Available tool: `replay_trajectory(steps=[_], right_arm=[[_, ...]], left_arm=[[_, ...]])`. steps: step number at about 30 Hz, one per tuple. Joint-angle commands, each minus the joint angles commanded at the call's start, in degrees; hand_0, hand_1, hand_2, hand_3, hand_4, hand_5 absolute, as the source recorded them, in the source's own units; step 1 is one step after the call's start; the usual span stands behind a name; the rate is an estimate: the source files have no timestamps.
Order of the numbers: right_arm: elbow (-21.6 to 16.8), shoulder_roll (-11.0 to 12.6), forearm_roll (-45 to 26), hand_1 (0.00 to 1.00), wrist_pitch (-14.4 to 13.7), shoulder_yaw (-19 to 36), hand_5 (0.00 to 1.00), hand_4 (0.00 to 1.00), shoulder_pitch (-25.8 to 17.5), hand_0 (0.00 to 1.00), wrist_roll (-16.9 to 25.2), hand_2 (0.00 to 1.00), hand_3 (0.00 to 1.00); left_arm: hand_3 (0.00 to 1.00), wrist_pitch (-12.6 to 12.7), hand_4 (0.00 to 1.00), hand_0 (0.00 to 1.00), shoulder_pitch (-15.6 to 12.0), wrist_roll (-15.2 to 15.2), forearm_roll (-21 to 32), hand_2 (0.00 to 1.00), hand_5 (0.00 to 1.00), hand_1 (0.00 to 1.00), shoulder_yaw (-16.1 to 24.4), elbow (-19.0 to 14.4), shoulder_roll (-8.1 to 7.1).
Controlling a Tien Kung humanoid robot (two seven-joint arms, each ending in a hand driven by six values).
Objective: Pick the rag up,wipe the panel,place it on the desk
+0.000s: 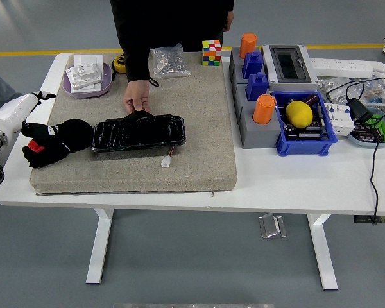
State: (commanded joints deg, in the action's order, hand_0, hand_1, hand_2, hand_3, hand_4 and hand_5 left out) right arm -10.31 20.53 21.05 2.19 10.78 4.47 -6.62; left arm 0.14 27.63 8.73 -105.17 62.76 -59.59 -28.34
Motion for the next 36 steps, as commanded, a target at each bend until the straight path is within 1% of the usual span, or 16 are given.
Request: replay_trajectory(steps=[4, 10, 15, 20, 22, 24, 26, 36], right_arm=[[0.0, 0.01, -1.17, 0.612, -0.17, -1.04, 0.431, 0.998, 0.03, 0.726, 0.34, 0.683, 0.594], [0.0, 0.15, -1.79, 0.611, -0.23, -1.59, 0.43, 0.998, 0.07, 0.725, 0.47, 0.682, 0.594], [0.0, 0.24, -2.2, 0.611, -0.26, -2.02, 0.43, 0.998, 0.2, 0.725, 0.54, 0.682, 0.594], [0.0, 0.24, -4.17, 0.61, -0.41, -4.01, 0.43, 0.998, 0.36, 0.725, 0.99, 0.681, 0.594], [0.0, 0.26, -3.46, 0.61, -0.37, -3.24, 0.43, 0.998, 0.39, 0.725, 0.84, 0.681, 0.594], [-0.01, 0.36, -5.84, 0.61, -0.48, -5.68, 0.43, 0.998, 0.38, 0.725, 1.33, 0.681, 0.594], [-0.01, 0.4, -6.42, 0.611, -0.52, -6.21, 0.43, 0.998, 0.37, 0.725, 1.43, 0.681, 0.594], [-0.11, 0.52, -5.97, 0.61, -0.71, -5.58, 0.43, 0.998, 0.59, 0.723, 1.57, 0.68, 0.592]], left_arm=[[0.896, -0.06, 0.776, 0.771, 0.38, -0.02, -0.1, 0.92, 0.208, 0.888, -1.12, 1.84, 1.01], [0.892, -0.14, 0.779, 0.771, 0.45, 0.06, 0.34, 0.916, 0.209, 0.886, -2.34, 2.54, 1.88], [0.887, -0.03, 0.78, 0.77, 0.97, 0.03, 0.46, 0.914, 0.21, 0.885, -3.75, 3.36, 2.3], [0.881, 0.47, 0.782, 0.767, 1.69, -0.46, 0.21, 0.908, 0.215, 0.884, -5.19, 5.53, 2.93], [0.881, 0.49, 0.782, 0.767, 1.87, -0.49, 0.06, 0.908, 0.215, 0.884, -5.51, 6.14, 3.12], [0.881, 0.76, 0.782, 0.767, 2.11, -0.7, 0.14, 0.908, 0.215, 0.884, -5.88, 7.16, 3.45], [0.88, 0.93, 0.782, 0.763, 2.19, -0.77, 0.28, 0.904, 0.213, 0.882, -6.07, 7.7, 3.64], [0.871, 1.95, 0.781, 0.761, 2.8, -1.09, 0.27, 0.9, 0.213, 0.872, -6.88, 9.27, 4.46]])
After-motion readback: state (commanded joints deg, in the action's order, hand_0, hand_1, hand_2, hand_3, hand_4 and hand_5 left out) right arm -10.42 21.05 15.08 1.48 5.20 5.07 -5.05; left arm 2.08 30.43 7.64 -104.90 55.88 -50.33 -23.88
